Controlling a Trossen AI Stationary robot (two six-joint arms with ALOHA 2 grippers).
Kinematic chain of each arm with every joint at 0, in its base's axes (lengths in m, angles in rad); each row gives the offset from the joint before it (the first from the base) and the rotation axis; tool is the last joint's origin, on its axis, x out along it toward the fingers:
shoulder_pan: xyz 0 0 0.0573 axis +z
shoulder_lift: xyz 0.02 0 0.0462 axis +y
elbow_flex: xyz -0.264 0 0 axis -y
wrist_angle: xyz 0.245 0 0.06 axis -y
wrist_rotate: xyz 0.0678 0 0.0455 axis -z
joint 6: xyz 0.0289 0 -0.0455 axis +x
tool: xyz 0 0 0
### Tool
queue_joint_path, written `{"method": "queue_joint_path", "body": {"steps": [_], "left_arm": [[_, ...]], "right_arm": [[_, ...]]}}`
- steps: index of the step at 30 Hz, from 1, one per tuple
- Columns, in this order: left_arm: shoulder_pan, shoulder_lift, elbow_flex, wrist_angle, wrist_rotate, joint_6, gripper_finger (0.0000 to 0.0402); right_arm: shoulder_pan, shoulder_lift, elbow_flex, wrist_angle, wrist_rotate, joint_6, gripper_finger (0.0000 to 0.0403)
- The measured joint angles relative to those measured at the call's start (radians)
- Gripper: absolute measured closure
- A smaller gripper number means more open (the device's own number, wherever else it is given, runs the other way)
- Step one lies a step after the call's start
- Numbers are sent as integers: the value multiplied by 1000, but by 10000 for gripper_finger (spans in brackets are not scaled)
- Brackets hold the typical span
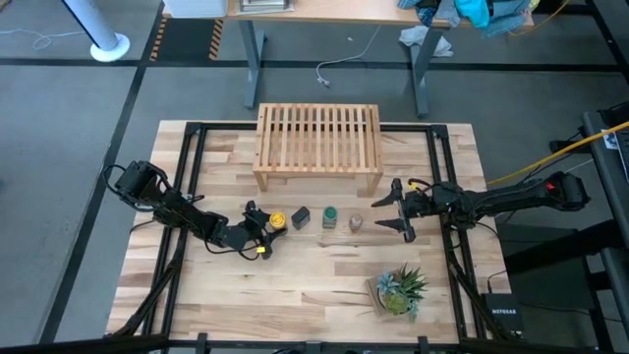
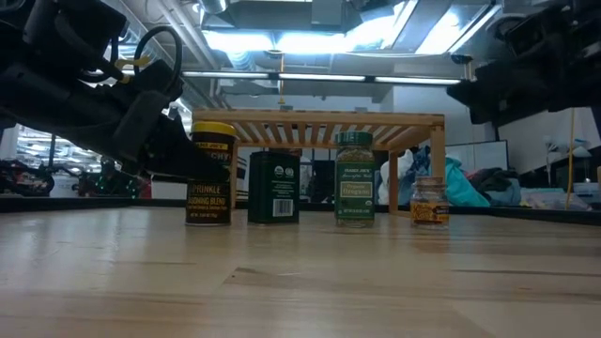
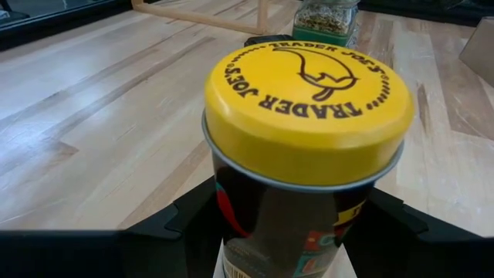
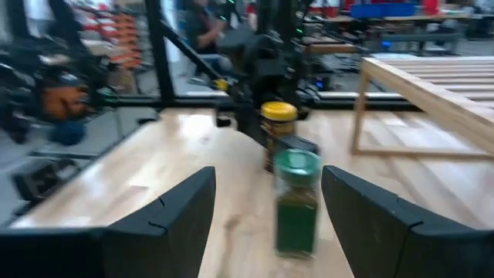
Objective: Shelf spices
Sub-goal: Remove the yellow seasoning from the shelf
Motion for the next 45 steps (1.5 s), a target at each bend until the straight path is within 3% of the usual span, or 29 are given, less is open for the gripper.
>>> {"method": "queue_joint_path", "body": {"steps": [4,12,33,45], "left_arm": [[0,0,0,0,0,-24,188],[0,0,0,-1,0,-23,188],[0,0,0,0,0,-23,188],[0,0,0,0,0,-22,188]], "right_arm": [[0,0,0,8,-28,2,160],[0,0,-1,-54,51,3,160],[-1,0,0,-211,51,6,160],[-1,0,0,-214,51,6,160]]}}
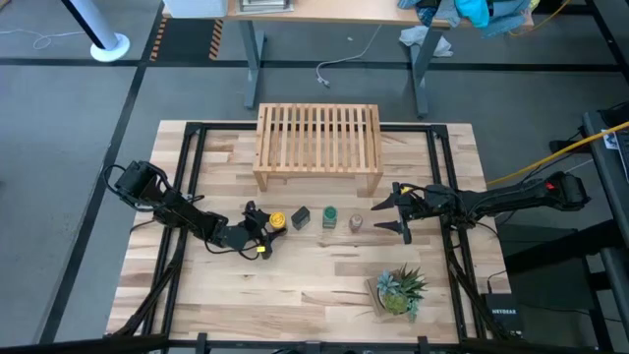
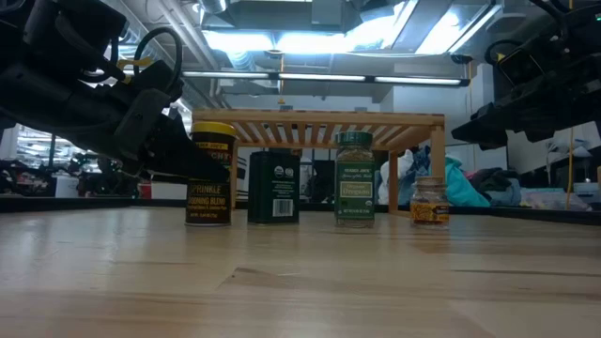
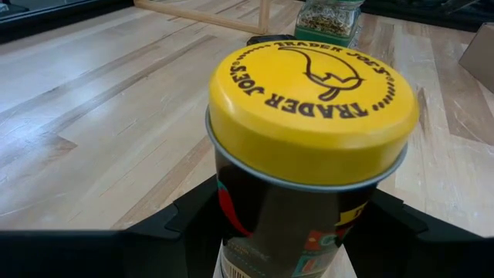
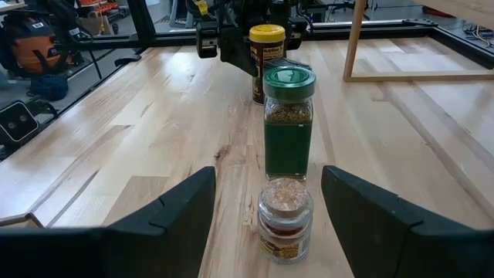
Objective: Shelf spices
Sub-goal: Remove the yellow seasoning from the shelf
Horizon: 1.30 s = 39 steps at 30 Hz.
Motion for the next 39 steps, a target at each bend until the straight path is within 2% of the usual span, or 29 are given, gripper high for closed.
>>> {"method": "queue_joint_path", "body": {"steps": [24,27,29,39], "left_arm": [[3,0,0,32,0,-57,188],[13,0,0,44,-39,-54,186],[20,0,0,44,-65,-77,181],[17,0,0,32,-61,-86,129]], "right_arm": [[0,0,0,1,0,0,160],[0,0,0,1,0,0,160],[0,0,0,1,0,0,160],[0,0,0,1,0,0,160]]}}
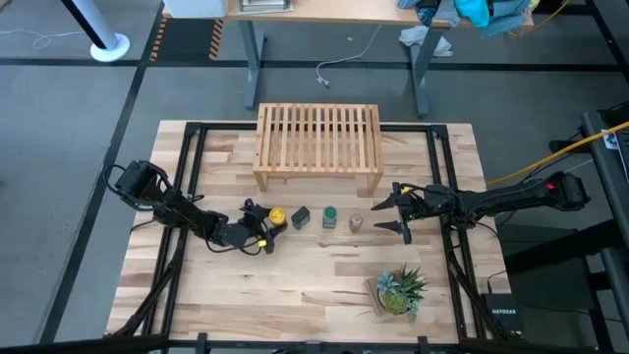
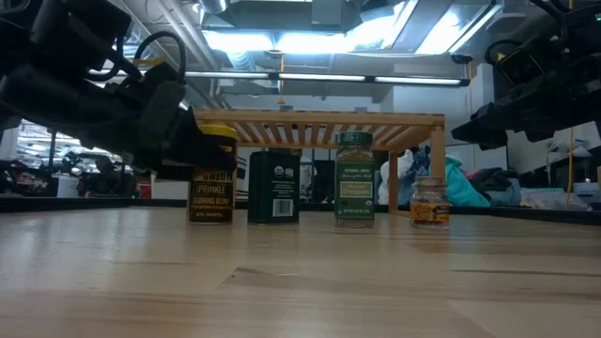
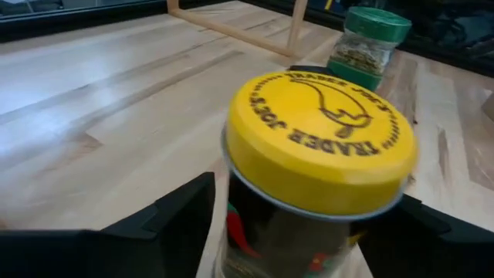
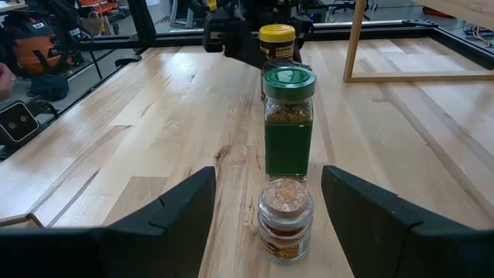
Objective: Shelf spices
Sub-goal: Remove the yellow seasoning from the shelf, then put the small brown seasoning bottle on the shelf
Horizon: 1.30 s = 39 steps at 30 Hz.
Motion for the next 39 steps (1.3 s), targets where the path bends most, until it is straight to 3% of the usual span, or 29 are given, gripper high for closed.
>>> {"method": "queue_joint_path", "body": {"steps": [12,23,33,39], "left_arm": [[-7,-1,1,71,-17,70,72],[-57,-66,0,75,-114,150,68],[-74,-311,0,-162,-135,216,68],[-116,-514,0,-422,-191,230,68]], "right_arm": [[0,0,0,0,0,0,160],[0,0,0,-5,0,0,160],[0,0,0,-16,0,0,160],[0,0,0,-17,0,0,160]]}}
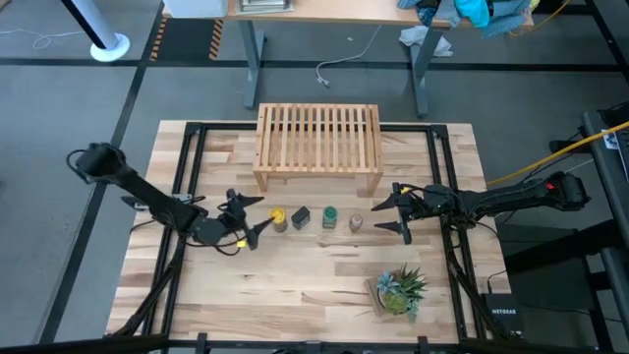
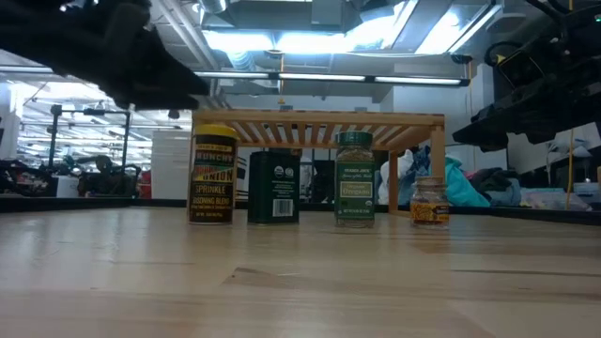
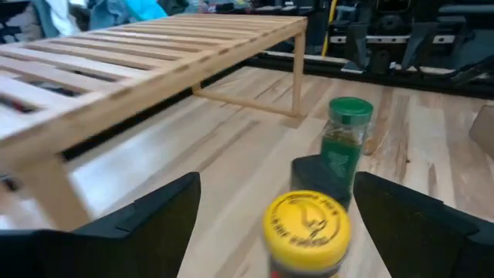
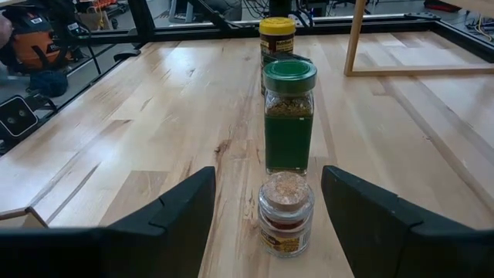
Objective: Shelf spices
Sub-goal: Put the small brown seasoning bottle on the shelf
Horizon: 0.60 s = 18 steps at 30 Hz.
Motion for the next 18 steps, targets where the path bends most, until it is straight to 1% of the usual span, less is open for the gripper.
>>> {"method": "queue_joint_path", "body": {"steps": [5,10,11,15,18], "left_arm": [[-38,-171,0,-272,-54,-65,68],[-57,-297,0,-472,-46,-111,68],[-59,-310,-2,-488,-35,-106,68],[-59,-343,-56,-468,11,-50,68],[-50,-345,-123,-338,32,-9,68]], "right_arm": [[0,0,0,1,0,0,160],[0,0,0,0,0,0,160],[0,0,0,0,0,0,160],[0,0,0,0,0,0,160],[0,0,0,0,0,0,160]]}}
